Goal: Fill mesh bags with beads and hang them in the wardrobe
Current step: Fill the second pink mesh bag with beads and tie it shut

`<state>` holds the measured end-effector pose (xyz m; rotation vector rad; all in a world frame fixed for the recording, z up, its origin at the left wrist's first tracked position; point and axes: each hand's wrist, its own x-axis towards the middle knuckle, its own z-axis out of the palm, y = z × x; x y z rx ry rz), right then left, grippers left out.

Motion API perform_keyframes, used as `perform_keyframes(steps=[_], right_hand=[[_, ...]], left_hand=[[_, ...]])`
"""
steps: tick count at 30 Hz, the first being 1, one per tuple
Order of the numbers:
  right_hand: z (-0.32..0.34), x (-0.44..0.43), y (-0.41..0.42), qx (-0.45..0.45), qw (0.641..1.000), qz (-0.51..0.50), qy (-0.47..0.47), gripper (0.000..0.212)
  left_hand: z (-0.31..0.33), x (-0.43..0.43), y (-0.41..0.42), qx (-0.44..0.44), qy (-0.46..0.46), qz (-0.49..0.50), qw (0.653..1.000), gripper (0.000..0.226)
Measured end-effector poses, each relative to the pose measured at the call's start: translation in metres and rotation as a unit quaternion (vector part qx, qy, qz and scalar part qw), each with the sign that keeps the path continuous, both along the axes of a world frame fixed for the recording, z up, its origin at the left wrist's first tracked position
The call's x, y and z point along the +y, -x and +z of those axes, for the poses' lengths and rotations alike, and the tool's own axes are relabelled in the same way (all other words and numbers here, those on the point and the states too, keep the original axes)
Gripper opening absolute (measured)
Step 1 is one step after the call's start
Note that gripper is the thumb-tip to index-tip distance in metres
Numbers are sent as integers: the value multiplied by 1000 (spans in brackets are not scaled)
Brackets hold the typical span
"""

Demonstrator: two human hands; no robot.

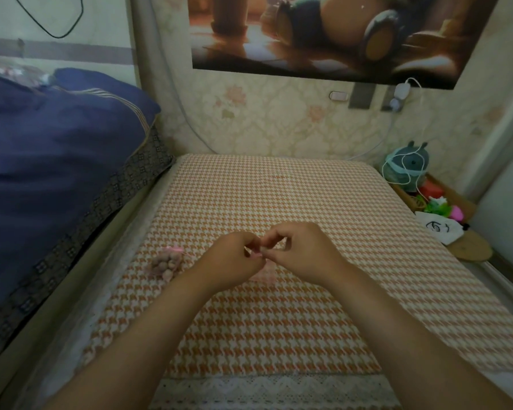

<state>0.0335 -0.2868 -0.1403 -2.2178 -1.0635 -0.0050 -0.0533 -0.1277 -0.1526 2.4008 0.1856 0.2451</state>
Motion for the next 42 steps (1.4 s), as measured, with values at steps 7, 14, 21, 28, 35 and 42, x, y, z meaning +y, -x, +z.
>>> perform_keyframes(steps=[7,14,21,28,35,42], right_hand=[[-3,1,-3,-13,998,16,52,19],[-5,-6,-11,55,997,7,55,19],[2,-40,-25,148,987,-50,38,11],[-15,-76,-37,143,966,-125,173,16],[-18,-63,-59,91,970,-162,156,37],[-42,-30,-93,95,954,-153,240,78]], left_hand=[[-3,3,1,18,28,-8,999,24],[-1,4,-7,30,33,-6,999,23],[1,-30,-19,44,199,-30,979,20],[-27,-56,-41,49,25,-31,998,28],[-39,-50,-67,-39,-120,5,992,40],[-58,-29,-92,10,-147,-23,989,83]])
